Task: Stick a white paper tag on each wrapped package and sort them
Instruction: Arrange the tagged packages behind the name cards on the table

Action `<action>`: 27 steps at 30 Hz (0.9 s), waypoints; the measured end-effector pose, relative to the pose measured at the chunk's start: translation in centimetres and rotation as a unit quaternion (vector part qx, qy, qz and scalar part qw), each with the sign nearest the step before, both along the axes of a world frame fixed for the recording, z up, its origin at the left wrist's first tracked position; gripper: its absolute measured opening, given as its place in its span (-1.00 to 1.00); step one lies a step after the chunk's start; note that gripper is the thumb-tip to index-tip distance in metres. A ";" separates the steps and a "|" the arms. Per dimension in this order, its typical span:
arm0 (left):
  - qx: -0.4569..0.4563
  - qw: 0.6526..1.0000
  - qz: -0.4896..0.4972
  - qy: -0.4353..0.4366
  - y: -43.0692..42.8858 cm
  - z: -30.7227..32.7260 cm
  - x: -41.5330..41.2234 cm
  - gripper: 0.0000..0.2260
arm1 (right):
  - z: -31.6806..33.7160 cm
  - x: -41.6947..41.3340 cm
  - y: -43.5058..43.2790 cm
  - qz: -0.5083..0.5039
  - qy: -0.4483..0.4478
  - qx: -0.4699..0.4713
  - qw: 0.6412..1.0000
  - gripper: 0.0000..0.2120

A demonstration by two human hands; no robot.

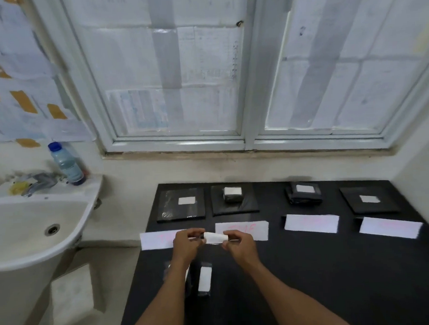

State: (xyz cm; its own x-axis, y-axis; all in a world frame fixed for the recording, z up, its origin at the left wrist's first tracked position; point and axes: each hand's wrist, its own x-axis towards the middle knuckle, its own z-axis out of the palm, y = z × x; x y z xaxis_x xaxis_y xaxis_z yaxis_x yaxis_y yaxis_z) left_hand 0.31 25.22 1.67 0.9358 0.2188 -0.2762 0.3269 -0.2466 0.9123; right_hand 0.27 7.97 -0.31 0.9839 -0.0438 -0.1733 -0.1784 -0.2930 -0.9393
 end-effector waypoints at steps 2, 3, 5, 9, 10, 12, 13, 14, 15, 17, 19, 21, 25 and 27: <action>0.024 0.998 -0.052 -0.014 -2.2 0.7 1.4 -0.73 | 0.8 0.5 -2.4 -0.033 0.002 -0.009 0.999 -0.74; 0.032 0.996 -0.082 -0.019 -3.6 1.0 2.3 -0.72 | 1.2 0.9 -3.9 -0.052 0.008 -0.009 0.999 -0.75; 0.054 0.990 -0.129 -0.031 -6.4 1.8 3.7 -0.73 | 1.7 1.7 -6.8 -0.077 0.022 -0.005 0.997 -0.75; 0.107 0.970 -0.212 -0.056 -12.8 2.4 7.1 -0.72 | 2.2 3.6 -13.3 -0.121 0.027 -0.026 0.992 -0.70; 0.117 0.965 -0.228 -0.059 -14.9 2.3 8.3 -0.73 | 1.9 4.4 -15.4 -0.135 0.027 -0.036 0.990 -0.70; 0.144 0.956 -0.245 -0.072 -18.0 2.1 9.7 -0.74 | 1.5 5.4 -18.4 -0.148 0.032 -0.047 0.987 -0.70; 0.154 0.953 -0.251 -0.076 -19.7 2.0 10.4 -0.75 | 1.2 6.0 -19.9 -0.154 0.036 -0.052 0.986 -0.71; 0.164 0.949 -0.256 -0.084 -21.5 1.6 11.3 -0.76 | 0.7 6.8 -21.4 -0.163 0.041 -0.050 0.985 -0.71; 0.171 0.946 -0.263 -0.082 -23.7 1.2 12.4 -0.76 | 0.1 7.8 -23.4 -0.172 0.049 -0.046 0.983 -0.71; 0.188 0.939 -0.276 -0.084 -26.4 0.9 13.8 -0.79 | -0.3 9.2 -25.8 -0.184 0.055 -0.042 0.981 -0.70; 0.196 0.936 -0.285 -0.072 -29.9 -0.2 16.1 -0.81 | -1.1 11.3 -29.0 -0.185 0.060 -0.057 0.979 -0.70; 0.189 0.937 -0.287 -0.062 -33.5 -1.0 18.3 -0.82 | -1.6 13.4 -32.6 -0.185 0.069 -0.078 0.977 -0.70; 0.177 0.928 -0.324 -0.053 -41.7 -2.2 22.5 -0.79 | -2.0 16.8 -40.0 -0.219 0.088 -0.104 0.966 -0.73; 0.170 0.924 -0.340 -0.044 -46.5 -2.5 24.7 -0.80 | -2.3 18.5 -44.3 -0.248 0.100 -0.119 0.956 -0.75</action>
State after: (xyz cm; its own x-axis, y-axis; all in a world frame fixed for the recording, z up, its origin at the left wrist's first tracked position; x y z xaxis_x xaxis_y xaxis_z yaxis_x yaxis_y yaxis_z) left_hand 25.00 -21.28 -0.88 0.9047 -0.3677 -0.2153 -0.0814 -0.6451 0.7597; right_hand 18.77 -36.29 -2.65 0.7797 -0.5589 -0.2822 -0.5201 -0.3273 -0.7889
